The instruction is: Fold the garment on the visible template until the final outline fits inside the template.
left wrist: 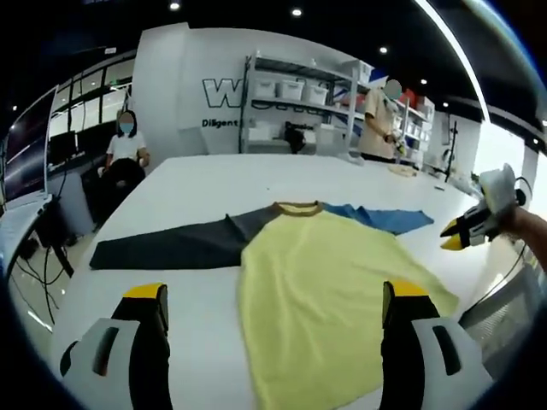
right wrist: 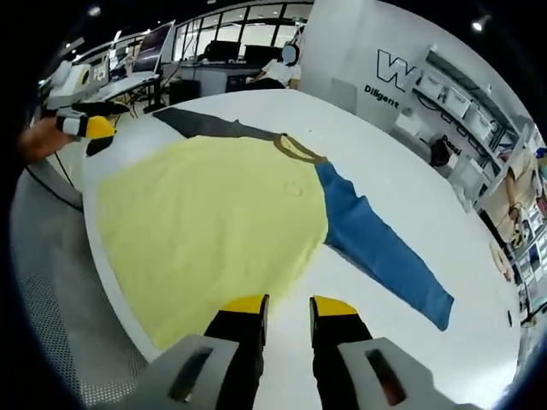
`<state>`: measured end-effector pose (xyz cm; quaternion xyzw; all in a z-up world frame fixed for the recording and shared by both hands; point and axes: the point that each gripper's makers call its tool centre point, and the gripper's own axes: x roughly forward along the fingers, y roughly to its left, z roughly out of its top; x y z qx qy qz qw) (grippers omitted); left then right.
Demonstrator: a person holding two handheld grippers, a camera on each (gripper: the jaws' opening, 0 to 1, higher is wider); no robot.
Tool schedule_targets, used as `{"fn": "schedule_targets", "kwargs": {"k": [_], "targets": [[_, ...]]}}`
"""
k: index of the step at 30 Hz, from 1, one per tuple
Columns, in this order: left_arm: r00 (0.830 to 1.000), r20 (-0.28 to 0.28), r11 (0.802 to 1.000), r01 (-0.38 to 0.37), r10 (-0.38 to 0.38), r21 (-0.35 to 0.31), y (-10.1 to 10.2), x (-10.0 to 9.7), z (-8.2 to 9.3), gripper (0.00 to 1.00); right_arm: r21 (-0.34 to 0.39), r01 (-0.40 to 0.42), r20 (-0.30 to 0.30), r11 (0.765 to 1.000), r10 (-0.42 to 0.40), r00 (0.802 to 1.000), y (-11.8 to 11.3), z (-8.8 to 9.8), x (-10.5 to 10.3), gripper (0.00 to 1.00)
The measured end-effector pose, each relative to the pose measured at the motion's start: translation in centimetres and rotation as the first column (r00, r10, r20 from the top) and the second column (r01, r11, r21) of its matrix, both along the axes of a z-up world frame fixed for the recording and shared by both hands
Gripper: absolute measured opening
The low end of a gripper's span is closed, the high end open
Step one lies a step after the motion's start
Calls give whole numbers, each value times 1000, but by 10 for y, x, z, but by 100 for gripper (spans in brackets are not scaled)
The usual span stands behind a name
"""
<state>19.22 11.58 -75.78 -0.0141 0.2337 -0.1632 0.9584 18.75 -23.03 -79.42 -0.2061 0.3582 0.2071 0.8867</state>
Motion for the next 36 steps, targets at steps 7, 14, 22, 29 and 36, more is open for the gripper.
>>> {"fn": "schedule_targets", "kwargs": {"k": [7, 14, 22, 29, 36], "targets": [[1000, 1, 1000, 2, -2, 2, 1, 1, -1, 99, 17, 165, 106, 986, -166, 980, -47, 12, 30, 19], [1000, 2, 1000, 4, -4, -5, 1, 1, -1, 99, 49, 378, 228, 925, -378, 897, -116, 26, 53, 34], [1000, -5, 1000, 3, -3, -10, 1, 1, -2, 99, 124, 533, 270, 837, -545, 793, -163, 30, 60, 53], [1000, -17, 1000, 0, 0, -15, 3, 2, -6, 98, 126, 602, 240, 788, -613, 753, -189, 15, 65, 44], [1000, -25, 1000, -10, 9, -22, 5, 4, -7, 99, 175, 660, 223, 731, -682, 697, -218, 8, 76, 39]]}}
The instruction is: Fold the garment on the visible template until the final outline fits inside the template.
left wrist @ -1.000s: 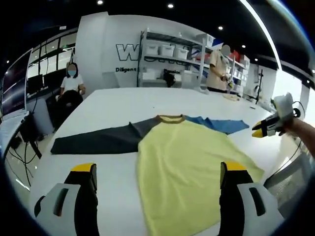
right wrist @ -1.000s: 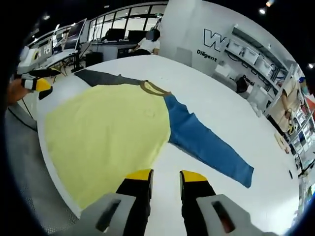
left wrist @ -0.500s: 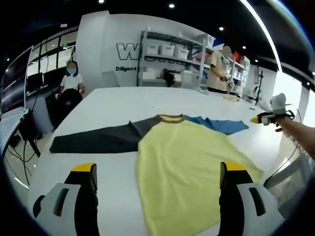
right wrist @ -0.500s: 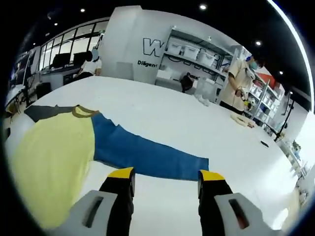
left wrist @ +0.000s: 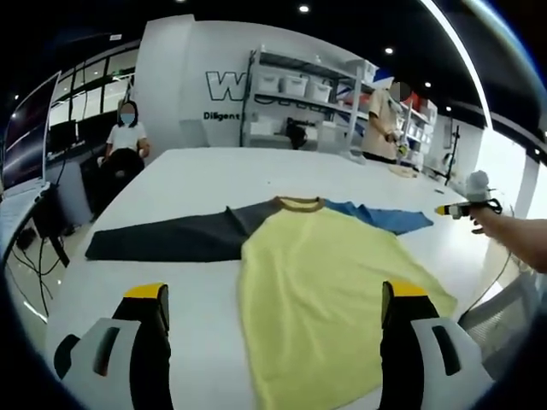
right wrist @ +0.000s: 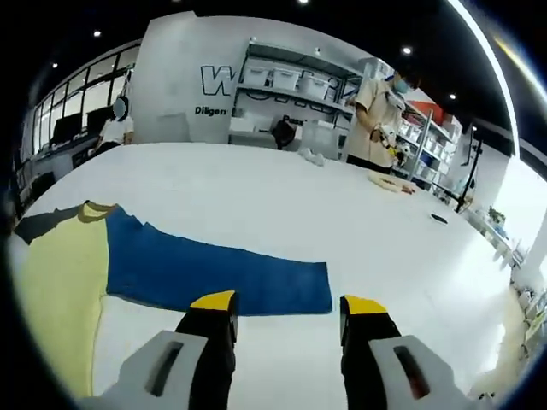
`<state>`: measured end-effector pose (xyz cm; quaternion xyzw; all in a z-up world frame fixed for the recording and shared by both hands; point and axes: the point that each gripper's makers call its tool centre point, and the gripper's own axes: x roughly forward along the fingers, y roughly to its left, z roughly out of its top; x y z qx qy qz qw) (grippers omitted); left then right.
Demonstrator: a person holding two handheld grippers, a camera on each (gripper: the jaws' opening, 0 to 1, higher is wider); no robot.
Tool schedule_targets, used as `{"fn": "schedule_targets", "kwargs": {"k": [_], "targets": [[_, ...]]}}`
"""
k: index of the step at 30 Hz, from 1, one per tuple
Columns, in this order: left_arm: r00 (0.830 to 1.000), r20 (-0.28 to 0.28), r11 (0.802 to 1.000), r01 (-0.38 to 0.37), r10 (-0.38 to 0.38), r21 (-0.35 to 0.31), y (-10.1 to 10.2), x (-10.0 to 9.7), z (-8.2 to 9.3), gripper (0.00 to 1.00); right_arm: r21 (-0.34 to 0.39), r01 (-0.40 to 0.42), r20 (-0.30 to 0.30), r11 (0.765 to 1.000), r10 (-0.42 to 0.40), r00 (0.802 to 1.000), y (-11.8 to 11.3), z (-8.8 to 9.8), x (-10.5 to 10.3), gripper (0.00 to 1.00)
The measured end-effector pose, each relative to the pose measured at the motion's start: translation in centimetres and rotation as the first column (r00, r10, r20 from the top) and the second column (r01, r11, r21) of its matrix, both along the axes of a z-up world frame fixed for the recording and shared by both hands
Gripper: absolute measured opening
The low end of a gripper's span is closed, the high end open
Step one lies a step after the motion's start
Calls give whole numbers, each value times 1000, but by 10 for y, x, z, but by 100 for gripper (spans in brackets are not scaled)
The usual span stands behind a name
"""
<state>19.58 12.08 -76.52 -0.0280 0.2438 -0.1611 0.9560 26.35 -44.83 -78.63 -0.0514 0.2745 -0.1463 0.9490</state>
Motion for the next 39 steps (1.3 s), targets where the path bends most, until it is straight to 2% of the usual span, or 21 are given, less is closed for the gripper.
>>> {"fn": "schedule_targets", "kwargs": {"k": [1, 3, 6, 7, 8, 24, 34, 35, 39], "targets": [[1000, -4, 1000, -2, 2, -3, 0, 0, -1, 99, 11, 23, -6, 1000, -23, 1000, -7, -4, 2, 36], [1000, -6, 1000, -4, 4, -4, 0, 0, -1, 99, 38, 43, 2, 998, -43, 999, -12, -9, 4, 36], [1000, -11, 1000, -8, 7, -4, 1, 0, -2, 98, 52, 54, 1, 997, -54, 999, -13, -11, 4, 31], [1000, -25, 1000, -10, 10, -5, 3, 0, -5, 98, 73, 74, -30, 995, -72, 997, -22, -24, 8, 30], [1000, -24, 1000, -11, 11, -8, 3, 1, -5, 98, 71, 72, -30, 995, -70, 997, -23, -25, 10, 29], [998, -56, 1000, -7, 7, -2, 2, -1, -12, 93, 147, 143, -87, 979, -131, 988, -51, -59, 29, 22], [998, -69, 1000, -7, 7, 5, 3, -2, -16, 91, 192, 172, -93, 966, -156, 983, -54, -68, 29, 21], [997, -71, 1000, -7, 7, 5, 3, -2, -17, 91, 173, 170, -99, 970, -155, 983, -54, -69, 28, 22], [997, -78, 1000, -6, 6, 8, 3, -2, -19, 90, 170, 169, -103, 971, -153, 983, -53, -70, 28, 22]]}}
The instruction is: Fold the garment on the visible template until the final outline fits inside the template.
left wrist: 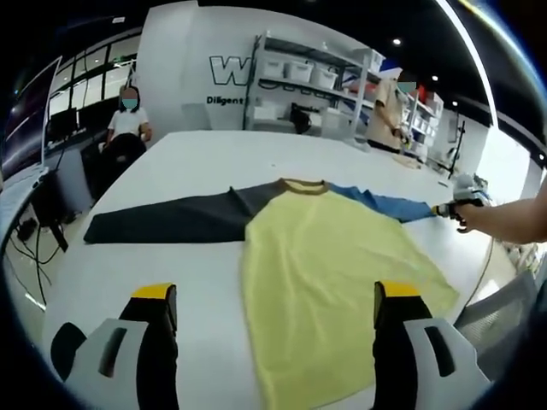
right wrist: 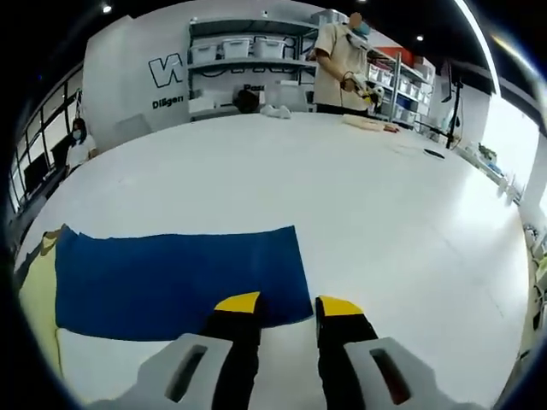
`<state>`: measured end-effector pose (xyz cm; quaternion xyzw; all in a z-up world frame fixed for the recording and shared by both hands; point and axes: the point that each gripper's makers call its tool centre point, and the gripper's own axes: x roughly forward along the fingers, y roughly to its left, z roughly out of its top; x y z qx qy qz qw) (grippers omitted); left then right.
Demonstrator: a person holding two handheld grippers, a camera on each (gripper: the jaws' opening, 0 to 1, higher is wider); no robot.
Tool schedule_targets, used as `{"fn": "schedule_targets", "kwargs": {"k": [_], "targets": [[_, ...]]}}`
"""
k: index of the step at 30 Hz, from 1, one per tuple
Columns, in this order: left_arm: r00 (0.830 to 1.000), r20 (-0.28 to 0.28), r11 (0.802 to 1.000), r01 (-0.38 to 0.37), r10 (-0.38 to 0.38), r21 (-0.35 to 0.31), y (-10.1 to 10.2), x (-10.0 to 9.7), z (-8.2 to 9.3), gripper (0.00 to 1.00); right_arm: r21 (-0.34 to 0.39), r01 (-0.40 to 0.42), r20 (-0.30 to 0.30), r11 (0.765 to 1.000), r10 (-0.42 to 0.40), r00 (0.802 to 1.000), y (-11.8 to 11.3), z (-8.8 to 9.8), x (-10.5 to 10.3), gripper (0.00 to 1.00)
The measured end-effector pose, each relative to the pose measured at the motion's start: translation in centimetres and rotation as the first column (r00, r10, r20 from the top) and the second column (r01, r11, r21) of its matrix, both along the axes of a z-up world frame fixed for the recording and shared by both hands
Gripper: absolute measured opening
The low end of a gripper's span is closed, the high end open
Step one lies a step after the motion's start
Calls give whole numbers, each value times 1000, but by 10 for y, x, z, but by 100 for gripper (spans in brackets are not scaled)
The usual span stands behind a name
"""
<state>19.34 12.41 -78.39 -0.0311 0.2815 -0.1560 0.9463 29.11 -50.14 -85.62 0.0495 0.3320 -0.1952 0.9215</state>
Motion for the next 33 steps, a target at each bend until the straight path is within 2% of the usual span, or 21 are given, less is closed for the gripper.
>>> {"fn": "schedule_targets", "kwargs": {"k": [8, 20, 29, 33], "targets": [[1000, -11, 1000, 8, -8, 3, -2, -1, -2, 87, -11, -15, 12, 1000, 15, 1000, 2, 2, 3, 14], [1000, -14, 1000, 10, -10, 6, -2, -2, -2, 85, -44, -68, -16, 997, 67, 998, 6, 0, 11, 0], [1000, -12, 1000, 12, -12, 6, -2, -2, -2, 85, -61, -65, 34, 996, 67, 997, 6, 19, 17, 0], [1000, -6, 1000, 11, -11, 7, -2, -2, 0, 85, -74, -80, 50, 994, 84, 995, 14, 29, 18, 0]]}}
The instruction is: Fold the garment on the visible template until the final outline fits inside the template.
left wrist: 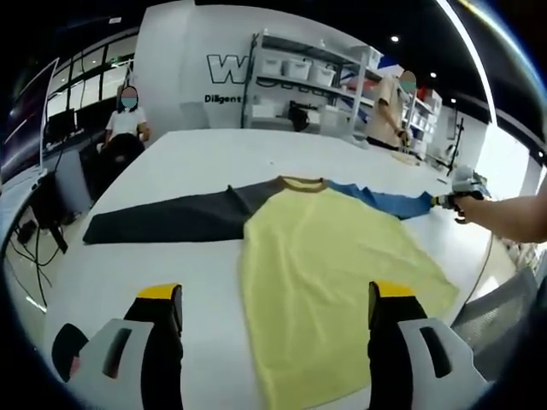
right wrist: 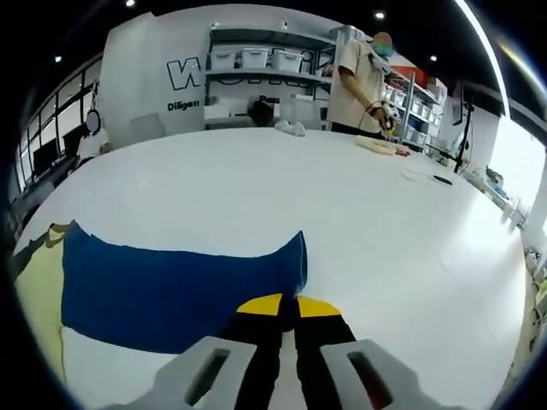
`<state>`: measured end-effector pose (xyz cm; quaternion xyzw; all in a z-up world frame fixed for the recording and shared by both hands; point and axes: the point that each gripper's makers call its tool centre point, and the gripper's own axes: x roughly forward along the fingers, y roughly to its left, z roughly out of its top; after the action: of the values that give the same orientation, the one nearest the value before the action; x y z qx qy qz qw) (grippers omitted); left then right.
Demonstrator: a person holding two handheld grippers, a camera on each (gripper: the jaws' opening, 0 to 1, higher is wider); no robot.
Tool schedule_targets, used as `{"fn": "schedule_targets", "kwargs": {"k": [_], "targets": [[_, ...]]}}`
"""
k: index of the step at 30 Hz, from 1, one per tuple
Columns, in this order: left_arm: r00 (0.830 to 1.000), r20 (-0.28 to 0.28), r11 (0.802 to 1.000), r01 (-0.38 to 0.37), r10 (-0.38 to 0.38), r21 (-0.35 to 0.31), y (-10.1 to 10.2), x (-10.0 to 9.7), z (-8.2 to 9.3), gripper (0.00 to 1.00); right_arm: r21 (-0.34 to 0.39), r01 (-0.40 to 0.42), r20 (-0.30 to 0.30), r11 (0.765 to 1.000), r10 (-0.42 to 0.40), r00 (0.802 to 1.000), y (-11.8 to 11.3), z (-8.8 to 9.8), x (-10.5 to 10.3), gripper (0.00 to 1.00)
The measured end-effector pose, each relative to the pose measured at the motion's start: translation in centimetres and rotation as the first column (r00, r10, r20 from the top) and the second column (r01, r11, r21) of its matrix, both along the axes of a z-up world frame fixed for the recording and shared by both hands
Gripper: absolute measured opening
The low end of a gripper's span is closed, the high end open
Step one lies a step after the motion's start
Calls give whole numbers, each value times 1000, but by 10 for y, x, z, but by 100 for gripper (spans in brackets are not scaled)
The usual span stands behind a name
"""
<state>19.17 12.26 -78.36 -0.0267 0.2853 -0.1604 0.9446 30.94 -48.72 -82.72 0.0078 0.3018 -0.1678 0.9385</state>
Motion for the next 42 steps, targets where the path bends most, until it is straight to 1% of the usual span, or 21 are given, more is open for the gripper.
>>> {"fn": "schedule_targets", "kwargs": {"k": [2, 6, 9, 11, 20, 28, 31, 34, 35, 40, 42], "targets": [[1000, 3, 1000, 0, 0, 0, 0, 0, 1, 85, -3, -7, 7, 1000, 7, 1000, 2, 4, 1, 0], [1000, 12, 1000, 1, -1, -8, 0, 1, 3, 85, -24, -35, 26, 999, 36, 999, 12, 17, 6, 0], [1000, 15, 1000, 4, -4, -14, -2, 1, 5, 85, -33, -52, 33, 998, 53, 998, 18, 23, 10, 0], [1000, 21, 1000, 5, -5, -14, -1, 1, 6, 85, -43, -70, 32, 997, 72, 997, 27, 27, 14, 0], [999, 37, 1000, 8, -7, -29, -2, 2, 11, 84, -82, -135, 32, 987, 138, 990, 52, 39, 25, 0], [999, 47, 999, 13, -11, -39, -3, 3, 14, 84, -84, -190, 44, 978, 194, 980, 85, 48, 34, 0], [999, 45, 999, 14, -13, -37, -3, 2, 14, 84, -83, -222, 52, 971, 227, 972, 102, 51, 38, 0], [999, 48, 999, 17, -15, -41, -4, 2, 15, 83, -82, -242, 60, 967, 247, 967, 113, 55, 41, 0], [999, 50, 999, 17, -15, -43, -3, 2, 15, 83, -85, -261, 67, 962, 267, 961, 124, 60, 44, 0], [998, 57, 999, 15, -12, -48, -2, 3, 17, 83, -90, -301, 81, 949, 308, 948, 147, 67, 52, 0], [998, 58, 999, 15, -12, -51, -3, 2, 17, 83, -92, -328, 79, 940, 335, 939, 161, 68, 55, 0]]}}
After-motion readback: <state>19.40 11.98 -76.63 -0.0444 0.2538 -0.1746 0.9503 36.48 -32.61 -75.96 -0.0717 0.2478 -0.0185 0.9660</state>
